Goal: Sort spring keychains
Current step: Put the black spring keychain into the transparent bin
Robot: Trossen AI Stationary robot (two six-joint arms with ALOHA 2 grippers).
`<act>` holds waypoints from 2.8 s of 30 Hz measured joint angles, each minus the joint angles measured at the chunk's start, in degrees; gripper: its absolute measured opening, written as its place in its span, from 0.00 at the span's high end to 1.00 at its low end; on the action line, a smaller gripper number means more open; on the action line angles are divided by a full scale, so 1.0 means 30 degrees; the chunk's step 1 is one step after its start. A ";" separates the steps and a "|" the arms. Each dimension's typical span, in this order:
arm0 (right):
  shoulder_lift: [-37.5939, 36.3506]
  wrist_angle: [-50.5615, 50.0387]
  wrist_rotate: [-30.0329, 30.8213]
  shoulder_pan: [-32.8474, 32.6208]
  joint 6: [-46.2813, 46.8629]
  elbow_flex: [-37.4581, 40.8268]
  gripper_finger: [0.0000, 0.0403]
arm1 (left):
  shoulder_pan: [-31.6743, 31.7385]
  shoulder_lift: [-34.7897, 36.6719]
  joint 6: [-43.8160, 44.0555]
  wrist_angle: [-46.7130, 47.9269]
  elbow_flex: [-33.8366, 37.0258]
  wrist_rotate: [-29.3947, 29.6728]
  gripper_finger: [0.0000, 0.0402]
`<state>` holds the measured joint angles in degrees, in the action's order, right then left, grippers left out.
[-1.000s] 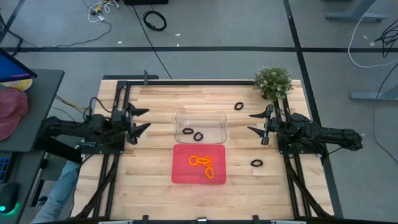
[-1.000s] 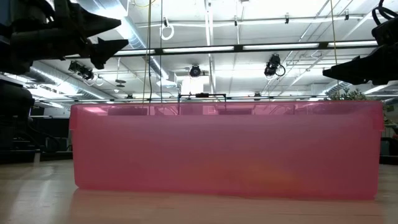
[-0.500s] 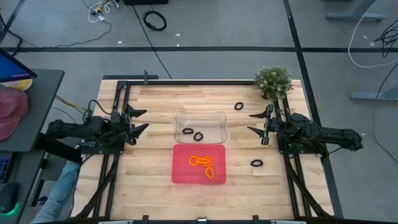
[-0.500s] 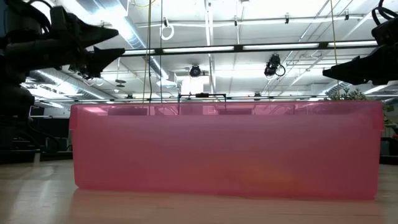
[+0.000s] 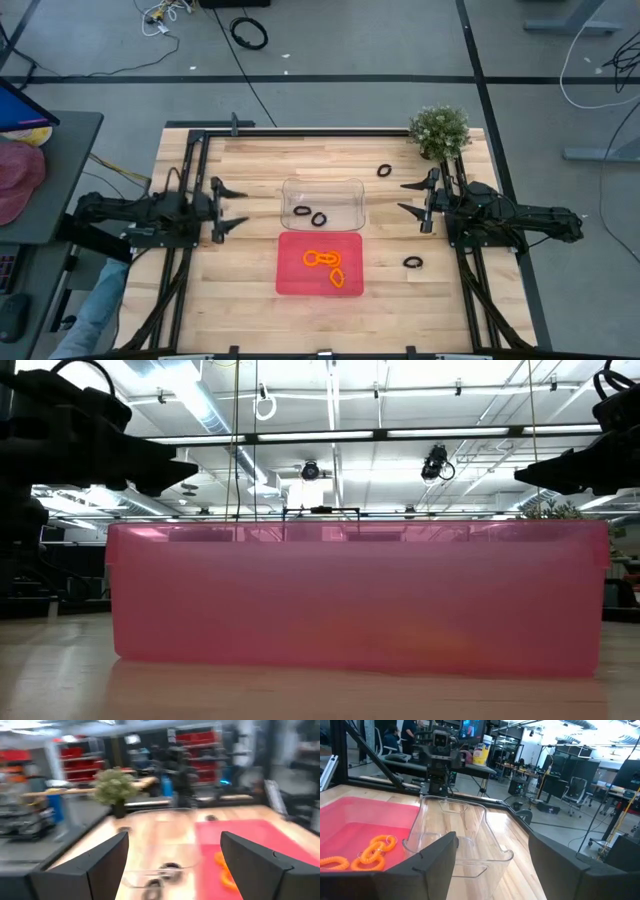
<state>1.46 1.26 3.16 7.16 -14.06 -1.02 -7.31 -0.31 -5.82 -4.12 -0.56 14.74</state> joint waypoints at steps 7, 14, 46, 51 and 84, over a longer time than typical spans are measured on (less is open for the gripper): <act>0.0001 -0.0003 0.0000 0.0000 0.0004 0.0000 0.37 | 0.0000 0.0018 -0.0151 0.0496 -0.0025 -0.1032 0.20; 0.0004 0.0000 0.0000 -0.0003 0.0000 0.0000 0.37 | 0.0000 -0.0026 0.0503 0.0410 -0.0007 0.0024 0.20; 0.0010 1.0018 0.0000 -0.0006 0.0065 -0.0007 0.37 | 0.0000 -0.0018 0.5245 0.0287 0.0007 0.0644 0.20; -0.0003 1.8025 0.0002 0.0000 0.2098 -0.0007 0.37 | 0.0000 -0.0018 0.5245 0.0285 0.0007 0.0644 0.20; 0.5597 -0.4132 -0.4233 -0.0014 0.4705 -1.7929 0.37 | 0.0000 -0.0018 0.5238 0.0291 0.0015 0.0644 0.20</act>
<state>18.26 -11.14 -9.54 7.12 0.06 -54.80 -7.31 -0.36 9.89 -3.25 -0.51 16.67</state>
